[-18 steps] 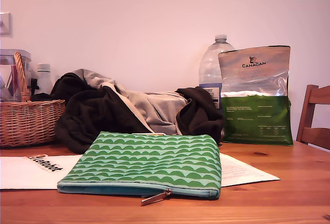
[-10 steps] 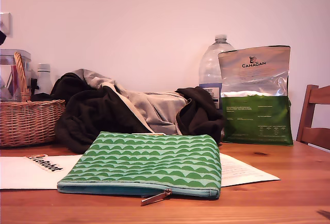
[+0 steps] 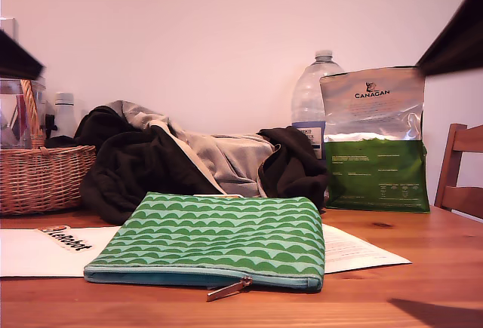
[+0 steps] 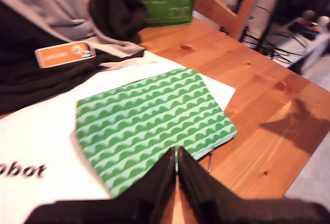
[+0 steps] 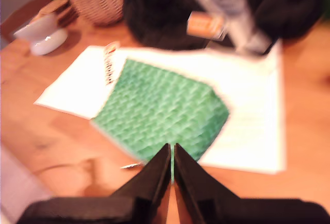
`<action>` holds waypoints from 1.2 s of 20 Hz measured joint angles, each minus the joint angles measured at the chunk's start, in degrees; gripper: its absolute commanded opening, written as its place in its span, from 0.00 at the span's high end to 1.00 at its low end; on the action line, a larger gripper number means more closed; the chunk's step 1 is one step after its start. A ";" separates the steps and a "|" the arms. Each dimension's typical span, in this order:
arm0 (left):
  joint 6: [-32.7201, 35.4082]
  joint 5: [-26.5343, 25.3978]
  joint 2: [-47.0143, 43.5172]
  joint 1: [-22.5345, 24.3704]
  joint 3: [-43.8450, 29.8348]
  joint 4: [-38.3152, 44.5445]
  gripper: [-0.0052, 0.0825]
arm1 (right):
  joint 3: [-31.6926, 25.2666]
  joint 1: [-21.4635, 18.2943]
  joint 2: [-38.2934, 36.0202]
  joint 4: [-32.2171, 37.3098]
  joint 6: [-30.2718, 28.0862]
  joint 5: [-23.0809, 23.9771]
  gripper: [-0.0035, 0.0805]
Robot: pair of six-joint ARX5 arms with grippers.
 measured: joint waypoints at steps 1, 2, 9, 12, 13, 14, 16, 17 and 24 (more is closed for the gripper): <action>0.00 0.09 0.76 -0.74 0.00 1.22 0.96 | 0.02 0.00 2.82 0.98 2.19 -1.11 0.91; 0.00 0.11 1.40 -1.57 0.00 2.14 0.96 | 0.09 0.00 5.66 1.68 4.11 -1.92 0.85; 0.02 0.09 5.53 -6.45 0.00 3.17 0.96 | 9.88 -0.02 25.68 2.27 11.26 -4.48 0.64; 0.02 0.11 6.29 -7.26 0.00 3.37 0.96 | 13.18 -0.02 33.73 2.25 14.95 -7.98 0.58; 0.02 0.11 6.56 -7.30 0.00 3.43 0.96 | 13.77 -0.02 36.22 2.25 15.37 -8.02 0.57; 0.02 0.11 6.60 -7.30 0.00 3.41 0.96 | 14.27 -0.02 38.42 2.12 15.43 -8.26 0.54; 0.02 0.11 6.60 -7.30 0.00 3.54 0.96 | 15.47 -0.13 42.12 2.05 15.50 -9.49 0.49; 0.02 0.11 6.60 -7.30 0.00 3.56 0.96 | 16.17 -0.11 43.85 2.21 15.50 -9.51 0.47; 0.02 0.11 6.60 -7.30 0.00 3.56 0.96 | 19.23 -0.63 52.83 5.29 15.41 -10.75 0.47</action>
